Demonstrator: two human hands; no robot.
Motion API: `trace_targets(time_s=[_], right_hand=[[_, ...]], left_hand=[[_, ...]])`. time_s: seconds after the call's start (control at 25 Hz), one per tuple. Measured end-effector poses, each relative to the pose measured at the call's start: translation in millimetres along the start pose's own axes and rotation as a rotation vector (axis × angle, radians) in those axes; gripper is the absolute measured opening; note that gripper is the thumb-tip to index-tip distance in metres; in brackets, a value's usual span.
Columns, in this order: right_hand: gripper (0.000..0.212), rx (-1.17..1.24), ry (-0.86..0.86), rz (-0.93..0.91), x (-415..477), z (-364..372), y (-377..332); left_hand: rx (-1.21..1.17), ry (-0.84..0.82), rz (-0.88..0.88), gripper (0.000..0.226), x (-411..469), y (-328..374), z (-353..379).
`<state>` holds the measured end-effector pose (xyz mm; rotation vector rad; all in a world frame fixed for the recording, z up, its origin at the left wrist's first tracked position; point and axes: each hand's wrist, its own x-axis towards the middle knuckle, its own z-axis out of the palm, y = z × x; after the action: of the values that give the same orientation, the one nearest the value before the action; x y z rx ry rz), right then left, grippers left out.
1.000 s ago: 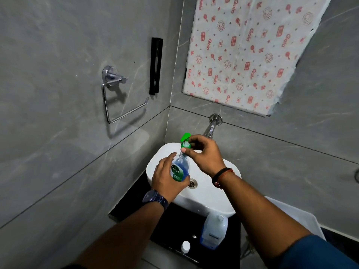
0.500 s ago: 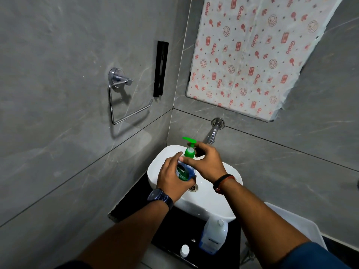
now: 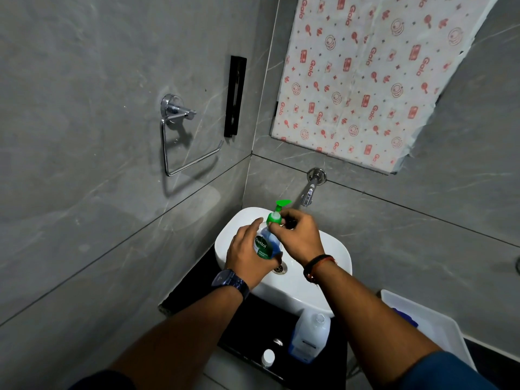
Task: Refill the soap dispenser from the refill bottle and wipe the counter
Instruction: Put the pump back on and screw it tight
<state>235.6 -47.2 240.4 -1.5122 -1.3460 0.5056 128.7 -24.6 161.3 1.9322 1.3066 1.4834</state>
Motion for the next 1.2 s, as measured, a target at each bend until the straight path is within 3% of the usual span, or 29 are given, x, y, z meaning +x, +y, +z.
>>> trace_targets(time_s=[0.16, 0.32, 0.68, 0.92, 1.2], right_hand=[[0.034, 0.023, 0.034, 0.083, -2.6, 1.1, 2.1], [0.023, 0.232, 0.005, 0.128, -3.3, 2.6, -0.1], [0.028, 0.184, 0.022, 0.001, -5.9, 1.3, -4.1], [0.036, 0.169, 0.03, 0.021, -6.8, 1.3, -3.6], [0.029, 0.207, 0.051, 0.031, -5.9, 0.0, -1.2]], left_hand=[[-0.007, 0.025, 0.01, 0.084, -2.1, 1.9, -1.3], [0.022, 0.006, -0.006, 0.086, -2.4, 0.7, -3.0], [0.037, -0.015, -0.026, 0.088, -0.9, 3.7, -5.4], [0.031, -0.032, -0.027, 0.088, -2.3, 4.6, -3.5], [0.037, -0.036, -0.035, 0.089, -3.1, 3.9, 0.3]])
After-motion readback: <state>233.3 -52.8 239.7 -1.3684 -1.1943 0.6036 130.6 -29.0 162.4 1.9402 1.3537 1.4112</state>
